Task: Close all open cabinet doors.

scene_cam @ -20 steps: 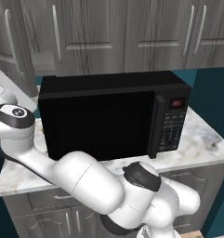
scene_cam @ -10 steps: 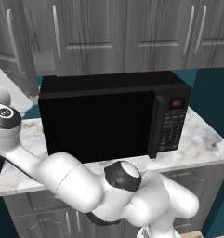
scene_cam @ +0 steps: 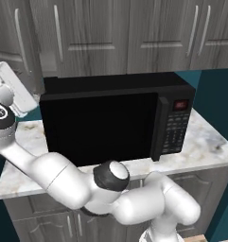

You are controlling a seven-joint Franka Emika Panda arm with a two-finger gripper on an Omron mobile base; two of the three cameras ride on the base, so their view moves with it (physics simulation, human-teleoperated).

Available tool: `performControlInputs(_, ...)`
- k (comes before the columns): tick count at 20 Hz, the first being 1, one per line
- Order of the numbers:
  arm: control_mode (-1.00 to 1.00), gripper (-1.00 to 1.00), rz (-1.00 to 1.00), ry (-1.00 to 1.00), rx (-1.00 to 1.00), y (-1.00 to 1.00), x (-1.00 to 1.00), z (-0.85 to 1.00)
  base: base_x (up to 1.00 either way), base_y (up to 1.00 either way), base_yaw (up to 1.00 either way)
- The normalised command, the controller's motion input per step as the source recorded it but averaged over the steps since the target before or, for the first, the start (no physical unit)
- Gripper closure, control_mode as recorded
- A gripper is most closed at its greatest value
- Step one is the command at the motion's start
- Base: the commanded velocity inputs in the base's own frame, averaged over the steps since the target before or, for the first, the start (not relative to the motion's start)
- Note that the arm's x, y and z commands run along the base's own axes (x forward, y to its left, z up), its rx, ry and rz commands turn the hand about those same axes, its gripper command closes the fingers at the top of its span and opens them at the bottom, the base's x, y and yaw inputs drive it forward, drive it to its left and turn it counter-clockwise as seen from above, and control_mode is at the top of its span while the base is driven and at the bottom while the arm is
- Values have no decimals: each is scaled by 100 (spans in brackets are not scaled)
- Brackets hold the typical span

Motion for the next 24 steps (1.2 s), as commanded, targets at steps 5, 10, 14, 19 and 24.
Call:
performControlInputs(5,-100,-100,-12,0,0,-78,33,-2,0,0,0)
performControlInputs(10,-100,-100,-6,0,5,-75,19,3,0,0,0)
performControlInputs(14,-100,-100,-2,0,8,-86,14,13,0,0,0)
performControlInputs(19,-100,-100,0,0,11,-100,23,4,0,0,0)
performControlInputs(24,-100,-100,0,0,12,-100,30,0,0,0,0)
